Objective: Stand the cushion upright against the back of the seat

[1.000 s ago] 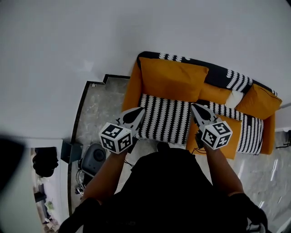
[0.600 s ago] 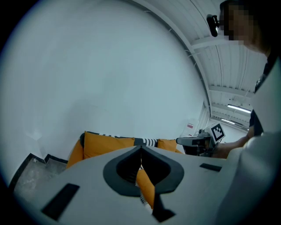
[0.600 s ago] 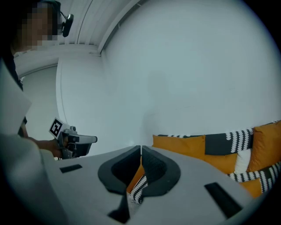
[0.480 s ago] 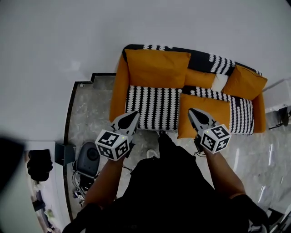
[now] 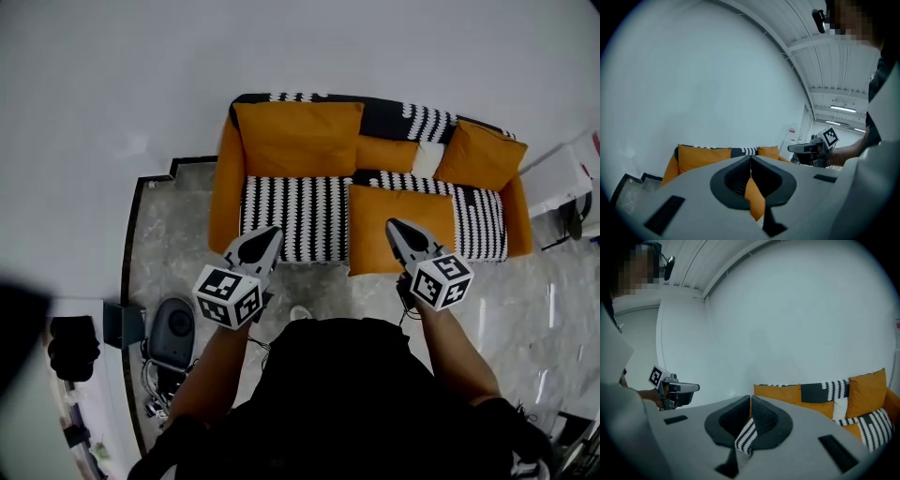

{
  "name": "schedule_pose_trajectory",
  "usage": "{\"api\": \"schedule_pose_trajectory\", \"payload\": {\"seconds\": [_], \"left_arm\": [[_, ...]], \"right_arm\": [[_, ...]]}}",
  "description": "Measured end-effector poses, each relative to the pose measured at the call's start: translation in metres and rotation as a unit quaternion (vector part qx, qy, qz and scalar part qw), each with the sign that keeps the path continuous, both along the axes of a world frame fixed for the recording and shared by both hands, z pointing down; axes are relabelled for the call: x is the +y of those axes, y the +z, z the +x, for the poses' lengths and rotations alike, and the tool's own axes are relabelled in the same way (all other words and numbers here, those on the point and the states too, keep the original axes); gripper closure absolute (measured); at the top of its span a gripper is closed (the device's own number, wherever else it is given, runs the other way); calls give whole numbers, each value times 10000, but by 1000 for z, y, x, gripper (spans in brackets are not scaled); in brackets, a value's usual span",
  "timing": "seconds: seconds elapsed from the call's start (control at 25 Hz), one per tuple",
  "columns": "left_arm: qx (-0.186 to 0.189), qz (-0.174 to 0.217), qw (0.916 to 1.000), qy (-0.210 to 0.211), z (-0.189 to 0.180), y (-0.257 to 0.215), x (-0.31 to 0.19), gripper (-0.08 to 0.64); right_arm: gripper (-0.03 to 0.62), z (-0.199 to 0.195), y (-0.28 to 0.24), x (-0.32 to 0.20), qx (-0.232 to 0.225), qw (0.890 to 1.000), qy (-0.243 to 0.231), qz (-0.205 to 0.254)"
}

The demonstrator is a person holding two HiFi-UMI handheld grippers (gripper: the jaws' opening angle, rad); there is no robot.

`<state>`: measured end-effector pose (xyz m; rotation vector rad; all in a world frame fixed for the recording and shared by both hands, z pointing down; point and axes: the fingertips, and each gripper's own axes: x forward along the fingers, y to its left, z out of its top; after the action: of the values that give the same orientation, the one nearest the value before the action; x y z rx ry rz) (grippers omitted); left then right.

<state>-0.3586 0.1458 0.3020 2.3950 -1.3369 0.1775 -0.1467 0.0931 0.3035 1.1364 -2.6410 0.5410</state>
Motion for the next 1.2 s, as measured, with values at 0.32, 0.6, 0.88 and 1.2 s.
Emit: {"api": "schedule_pose_trajectory", "payload": {"seconds": [0.32,0.6,0.88,1.2], "left_arm": [[-1,70,9999,127,75,-2,17,543],[-124,115,9997,198,161,-4,55,543],[-60,-11,9999,156,245,1,106,543],[-175,-207,9996,28,308,29,145,543]], "right_arm": [[553,84,-1,36,17,9997,239,84],[552,170,0,80,-81,9993,329,152],[552,265,13,131,-162,9987,491,41],[553,343,37,177,-131,9983,559,-134]]}}
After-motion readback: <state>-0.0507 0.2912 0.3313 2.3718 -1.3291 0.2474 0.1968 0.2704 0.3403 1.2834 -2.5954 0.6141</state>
